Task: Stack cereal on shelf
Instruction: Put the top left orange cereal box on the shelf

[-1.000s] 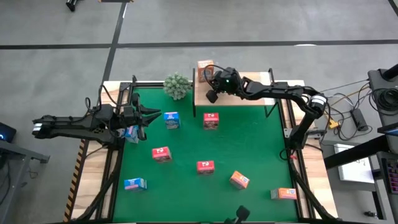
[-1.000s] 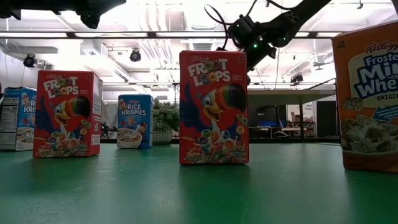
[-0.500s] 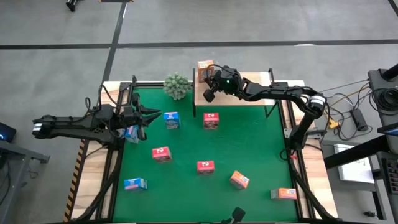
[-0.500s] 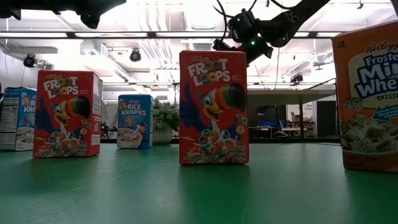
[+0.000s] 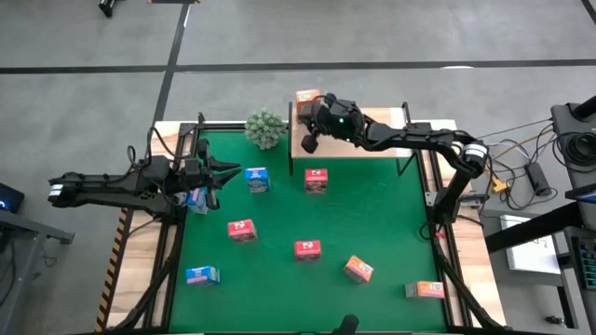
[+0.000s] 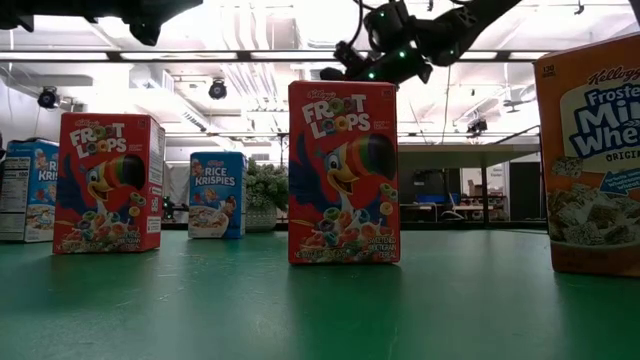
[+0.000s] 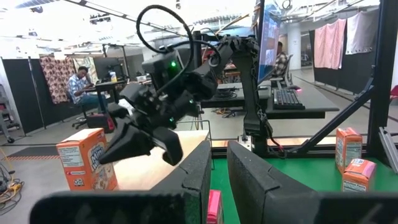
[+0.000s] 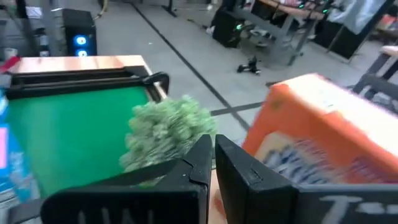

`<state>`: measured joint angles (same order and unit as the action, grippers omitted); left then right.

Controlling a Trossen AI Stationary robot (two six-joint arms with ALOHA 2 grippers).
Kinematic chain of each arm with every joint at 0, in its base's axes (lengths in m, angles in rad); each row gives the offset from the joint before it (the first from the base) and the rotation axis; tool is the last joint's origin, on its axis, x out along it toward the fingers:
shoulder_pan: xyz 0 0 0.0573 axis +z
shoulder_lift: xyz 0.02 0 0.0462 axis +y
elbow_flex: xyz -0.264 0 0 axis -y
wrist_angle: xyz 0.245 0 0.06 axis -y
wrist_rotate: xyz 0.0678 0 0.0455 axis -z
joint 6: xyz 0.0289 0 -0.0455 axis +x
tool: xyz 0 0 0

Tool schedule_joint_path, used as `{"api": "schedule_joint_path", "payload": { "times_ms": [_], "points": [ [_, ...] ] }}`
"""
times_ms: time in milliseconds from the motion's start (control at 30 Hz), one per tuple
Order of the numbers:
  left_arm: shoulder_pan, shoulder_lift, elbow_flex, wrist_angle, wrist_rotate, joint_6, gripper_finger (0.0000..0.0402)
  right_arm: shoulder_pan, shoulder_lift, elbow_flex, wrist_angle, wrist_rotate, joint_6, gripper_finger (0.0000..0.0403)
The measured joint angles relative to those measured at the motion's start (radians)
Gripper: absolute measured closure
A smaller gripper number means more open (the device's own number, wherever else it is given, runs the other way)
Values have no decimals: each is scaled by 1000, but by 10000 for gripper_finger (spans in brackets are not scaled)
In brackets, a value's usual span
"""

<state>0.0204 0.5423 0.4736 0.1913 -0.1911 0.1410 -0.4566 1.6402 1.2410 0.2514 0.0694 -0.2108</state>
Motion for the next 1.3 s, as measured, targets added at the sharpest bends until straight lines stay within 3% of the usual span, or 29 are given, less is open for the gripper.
{"api": "schedule_joint_path", "payload": {
  "times_ms": [367,1300],
  "points": [
    [0,0,0,1,0,0,365,-15,0,60,-7,23,-23,390],
    [0,0,0,2,0,0,365,-30,-14,59,-33,62,-2,390]
  ]
}}
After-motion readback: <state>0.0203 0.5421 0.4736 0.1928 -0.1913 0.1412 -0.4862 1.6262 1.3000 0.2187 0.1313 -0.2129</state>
